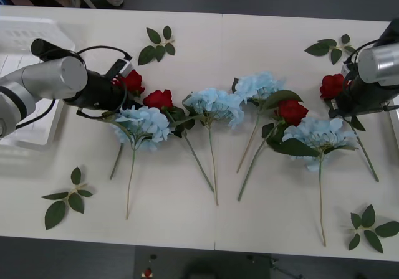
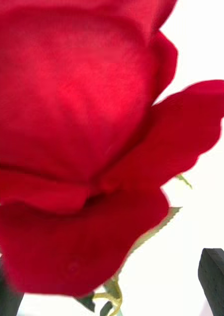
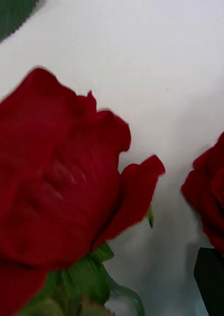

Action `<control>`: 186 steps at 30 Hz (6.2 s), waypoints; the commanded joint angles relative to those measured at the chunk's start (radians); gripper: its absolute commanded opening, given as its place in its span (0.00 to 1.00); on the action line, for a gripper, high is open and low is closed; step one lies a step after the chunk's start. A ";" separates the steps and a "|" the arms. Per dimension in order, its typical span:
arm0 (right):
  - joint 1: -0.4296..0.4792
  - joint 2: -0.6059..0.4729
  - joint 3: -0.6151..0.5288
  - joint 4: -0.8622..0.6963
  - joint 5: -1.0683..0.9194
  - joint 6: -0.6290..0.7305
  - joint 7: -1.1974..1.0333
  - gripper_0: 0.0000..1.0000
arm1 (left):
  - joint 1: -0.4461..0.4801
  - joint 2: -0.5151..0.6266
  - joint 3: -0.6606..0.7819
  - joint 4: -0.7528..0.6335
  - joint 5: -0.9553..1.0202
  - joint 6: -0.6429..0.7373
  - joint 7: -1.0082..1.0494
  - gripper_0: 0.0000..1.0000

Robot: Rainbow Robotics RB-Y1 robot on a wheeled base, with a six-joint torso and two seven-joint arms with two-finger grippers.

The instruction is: Put the red flowers into the right box and the blue flowers into the left box

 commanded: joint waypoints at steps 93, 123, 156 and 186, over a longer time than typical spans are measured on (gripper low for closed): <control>0.897 -0.562 -0.588 -0.943 -1.347 -0.427 0.814 1.00 | -0.087 -0.399 0.439 -0.632 0.042 -0.154 0.112 0.00; 0.563 0.079 -0.424 -0.971 -1.117 -0.404 1.083 0.52 | -0.087 -0.399 0.439 -0.632 0.042 -0.154 0.112 0.00; 0.486 0.116 -0.424 -0.848 -1.110 -0.332 1.083 0.00 | -0.087 -0.399 0.439 -0.632 0.042 -0.154 0.112 1.00; 0.148 -0.651 -0.036 0.025 -0.657 -0.033 0.612 0.00 | 0.520 0.515 0.511 -0.991 0.455 0.505 0.385 1.00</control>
